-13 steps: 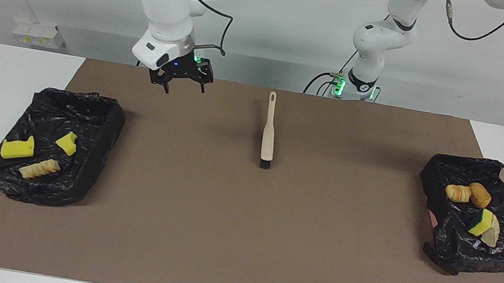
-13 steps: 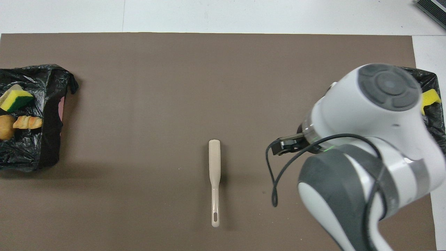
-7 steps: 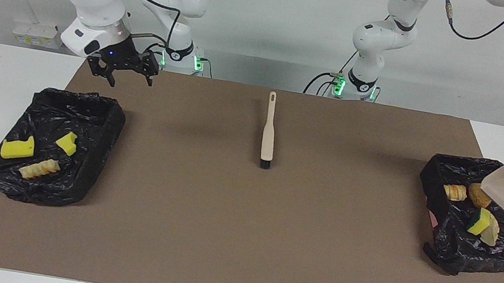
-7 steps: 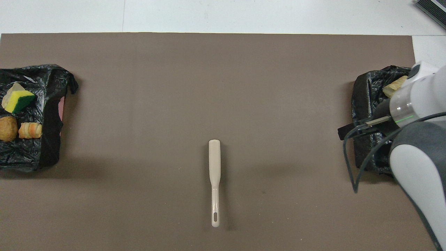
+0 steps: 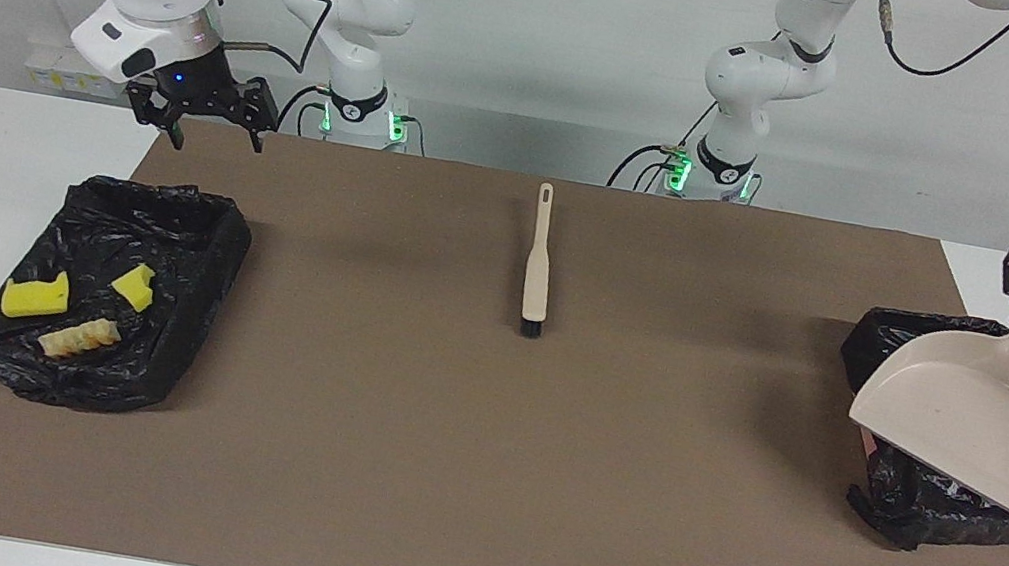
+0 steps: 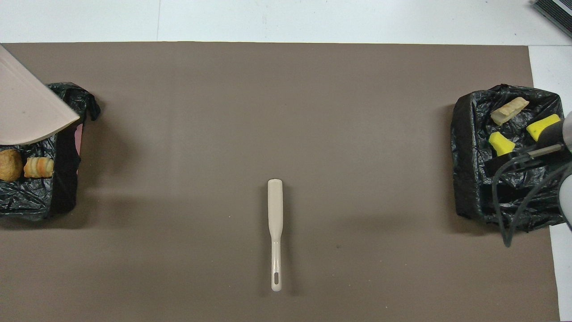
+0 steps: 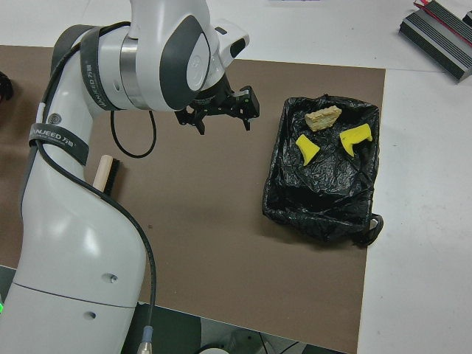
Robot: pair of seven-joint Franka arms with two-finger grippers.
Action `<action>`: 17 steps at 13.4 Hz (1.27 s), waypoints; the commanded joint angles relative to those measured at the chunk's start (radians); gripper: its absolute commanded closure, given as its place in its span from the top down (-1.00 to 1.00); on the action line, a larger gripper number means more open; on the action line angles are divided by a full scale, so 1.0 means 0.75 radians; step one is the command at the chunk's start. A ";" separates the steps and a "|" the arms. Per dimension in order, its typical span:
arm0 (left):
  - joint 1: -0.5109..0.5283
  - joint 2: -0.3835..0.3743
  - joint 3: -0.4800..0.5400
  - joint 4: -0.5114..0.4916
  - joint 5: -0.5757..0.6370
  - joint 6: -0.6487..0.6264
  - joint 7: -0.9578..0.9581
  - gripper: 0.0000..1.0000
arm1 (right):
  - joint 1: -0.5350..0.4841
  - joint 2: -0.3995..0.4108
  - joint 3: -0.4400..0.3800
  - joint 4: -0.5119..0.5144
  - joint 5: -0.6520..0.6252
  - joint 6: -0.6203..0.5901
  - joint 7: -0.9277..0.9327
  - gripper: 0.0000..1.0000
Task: Sweep and dump trash in bin
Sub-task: 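Return the dustpan to the table center with the left gripper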
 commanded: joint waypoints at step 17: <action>-0.959 0.262 0.013 -0.324 -0.381 0.806 -1.452 -1.00 | -0.020 0.011 -0.002 0.056 0.010 0.004 0.141 1.00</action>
